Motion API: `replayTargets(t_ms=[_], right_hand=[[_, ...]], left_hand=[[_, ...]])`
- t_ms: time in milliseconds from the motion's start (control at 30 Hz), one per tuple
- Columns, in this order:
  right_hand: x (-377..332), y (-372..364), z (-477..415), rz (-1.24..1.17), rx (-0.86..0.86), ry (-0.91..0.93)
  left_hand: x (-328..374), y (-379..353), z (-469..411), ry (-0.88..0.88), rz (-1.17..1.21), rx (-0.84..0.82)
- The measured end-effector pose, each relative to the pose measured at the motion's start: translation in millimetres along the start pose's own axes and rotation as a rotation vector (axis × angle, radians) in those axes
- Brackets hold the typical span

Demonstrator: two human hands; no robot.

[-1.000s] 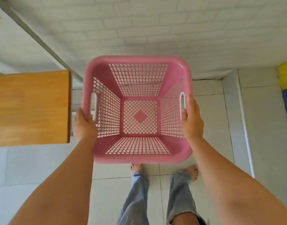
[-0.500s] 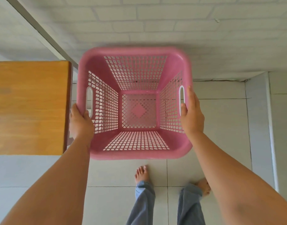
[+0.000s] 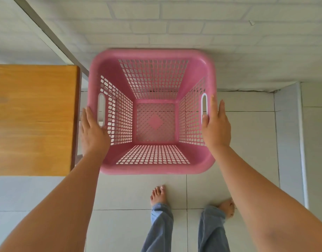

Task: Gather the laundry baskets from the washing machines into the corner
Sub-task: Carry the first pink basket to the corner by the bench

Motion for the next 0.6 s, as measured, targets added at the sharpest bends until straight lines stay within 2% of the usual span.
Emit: replayTargets(t_ms=[233,600], right_hand=[[-0.4,16.4,53.4,0.031,-0.093,-0.019],[22.0,115.1,189.2,-0.079,-0.053,-0.237]], left_hand=[[19.4,8.3,22.0,-0.167,-0.262,-0.071],[88.5,51.9,153.9,-0.500,-0.349,-0.162]])
Point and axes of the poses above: each hand's wrist, its own z-axis away from the middle knuckle, its own y-axis out of the back of the hand, x = y × z, the point moved 6 cm from there along -z, towards the middle knuckle, and after that the axes turned 14 degrees about -z, right-handed, at the moved point
